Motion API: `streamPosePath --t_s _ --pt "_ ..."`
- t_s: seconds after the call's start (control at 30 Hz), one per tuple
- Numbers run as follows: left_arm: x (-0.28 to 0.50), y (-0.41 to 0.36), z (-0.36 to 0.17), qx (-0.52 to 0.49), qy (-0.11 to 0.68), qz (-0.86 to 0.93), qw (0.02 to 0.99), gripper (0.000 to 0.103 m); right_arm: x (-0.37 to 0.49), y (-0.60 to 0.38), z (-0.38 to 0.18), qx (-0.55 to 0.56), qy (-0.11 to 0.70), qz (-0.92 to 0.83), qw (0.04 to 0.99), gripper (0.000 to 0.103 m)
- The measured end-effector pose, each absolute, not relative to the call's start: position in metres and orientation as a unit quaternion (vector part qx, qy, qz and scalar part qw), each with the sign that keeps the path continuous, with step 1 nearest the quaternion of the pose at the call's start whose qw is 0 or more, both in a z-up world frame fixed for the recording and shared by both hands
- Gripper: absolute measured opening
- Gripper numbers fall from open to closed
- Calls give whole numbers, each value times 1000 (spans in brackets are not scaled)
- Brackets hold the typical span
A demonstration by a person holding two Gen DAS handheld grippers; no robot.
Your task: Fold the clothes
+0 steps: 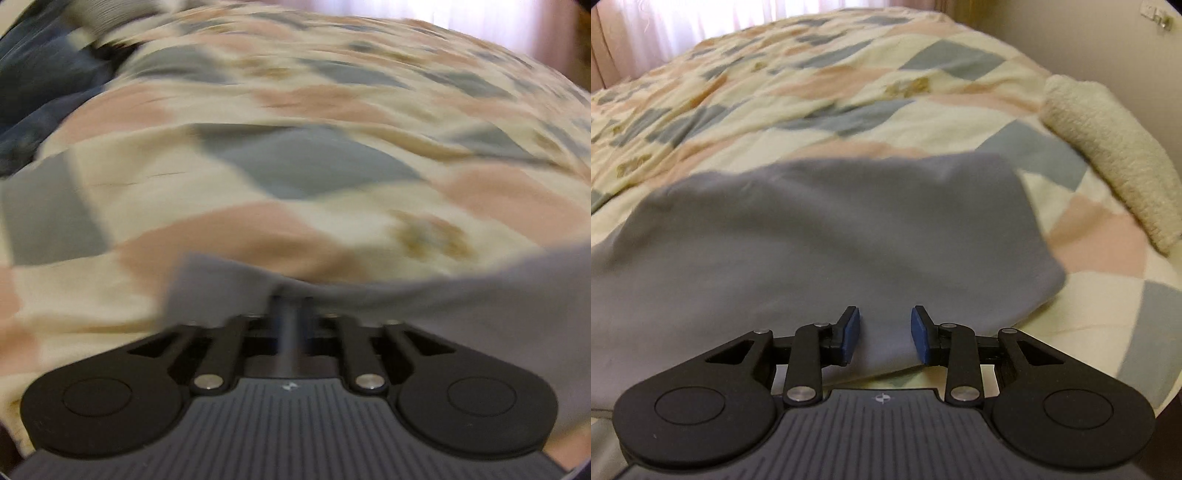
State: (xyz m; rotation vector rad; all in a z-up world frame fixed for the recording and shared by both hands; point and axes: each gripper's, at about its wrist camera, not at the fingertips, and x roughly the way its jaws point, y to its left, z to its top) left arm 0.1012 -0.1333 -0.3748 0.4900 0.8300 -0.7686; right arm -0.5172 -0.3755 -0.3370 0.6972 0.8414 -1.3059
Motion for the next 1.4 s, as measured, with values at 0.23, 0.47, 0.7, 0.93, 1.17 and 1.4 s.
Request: streamPosePath --t_s 0.23,0.47,0.7,0.93,1.17,1.4 --pt "56 -146 -341 212 380 -396 809 11 -510 -374 -329 282 358 -558 694 34" --pt "33 -151 -378 252 389 -375 803 20 -519 -372 -364 233 391 -558 694 34" --pt "-6 -156 -365 281 306 -400 817 33 -547 -356 -356 204 323 -584 717 40" --pt "-59 -122 -342 234 252 -438 830 49 -556 -302 -351 210 225 -593 744 50" --pt "-160 -78 -299 254 252 -497 791 57 -547 -187 -306 232 178 -572 766 58" --pt "-223 -18 -262 215 221 -536 786 68 -551 -102 -274 221 158 -568 777 65"
